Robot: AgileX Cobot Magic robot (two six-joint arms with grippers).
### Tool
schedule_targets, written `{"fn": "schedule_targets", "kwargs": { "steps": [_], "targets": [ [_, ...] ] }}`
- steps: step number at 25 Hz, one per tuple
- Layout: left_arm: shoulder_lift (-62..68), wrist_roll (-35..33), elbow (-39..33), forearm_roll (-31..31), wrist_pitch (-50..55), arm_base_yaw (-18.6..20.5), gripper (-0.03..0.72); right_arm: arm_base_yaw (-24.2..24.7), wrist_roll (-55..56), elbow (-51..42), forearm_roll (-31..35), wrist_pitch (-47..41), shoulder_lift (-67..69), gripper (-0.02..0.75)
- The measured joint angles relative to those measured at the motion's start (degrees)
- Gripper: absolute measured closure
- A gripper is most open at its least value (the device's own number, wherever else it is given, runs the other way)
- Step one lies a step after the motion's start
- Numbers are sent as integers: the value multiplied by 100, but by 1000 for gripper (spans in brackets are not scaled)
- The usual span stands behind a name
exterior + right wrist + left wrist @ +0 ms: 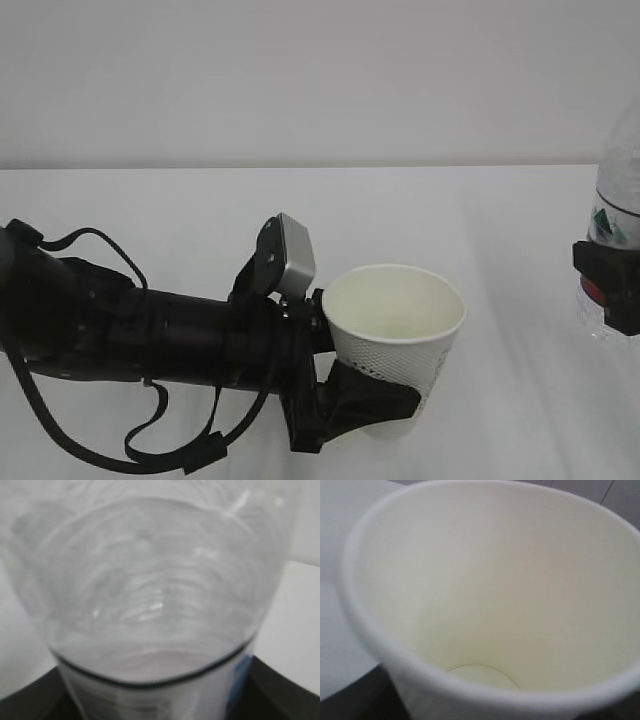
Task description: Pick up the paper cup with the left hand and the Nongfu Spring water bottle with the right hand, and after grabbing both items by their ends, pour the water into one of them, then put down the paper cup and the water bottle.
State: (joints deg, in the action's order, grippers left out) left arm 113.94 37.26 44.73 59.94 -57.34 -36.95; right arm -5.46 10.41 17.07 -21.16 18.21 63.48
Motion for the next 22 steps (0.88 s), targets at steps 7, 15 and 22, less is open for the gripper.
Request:
{"fn": "schedule_targets", "kwargs": {
  "steps": [7,15,22],
  "targets": [
    [0,-378,0,-233,38,-169,142,0,-59,0,-244,-53,0,234],
    [0,-445,0,-283,129,-192,143,0,-333,0,-443,-62,0,234],
    [0,-445,0,-283,131,-192,143,0,-891,0,-485,-62,0,234]
  ]
}}
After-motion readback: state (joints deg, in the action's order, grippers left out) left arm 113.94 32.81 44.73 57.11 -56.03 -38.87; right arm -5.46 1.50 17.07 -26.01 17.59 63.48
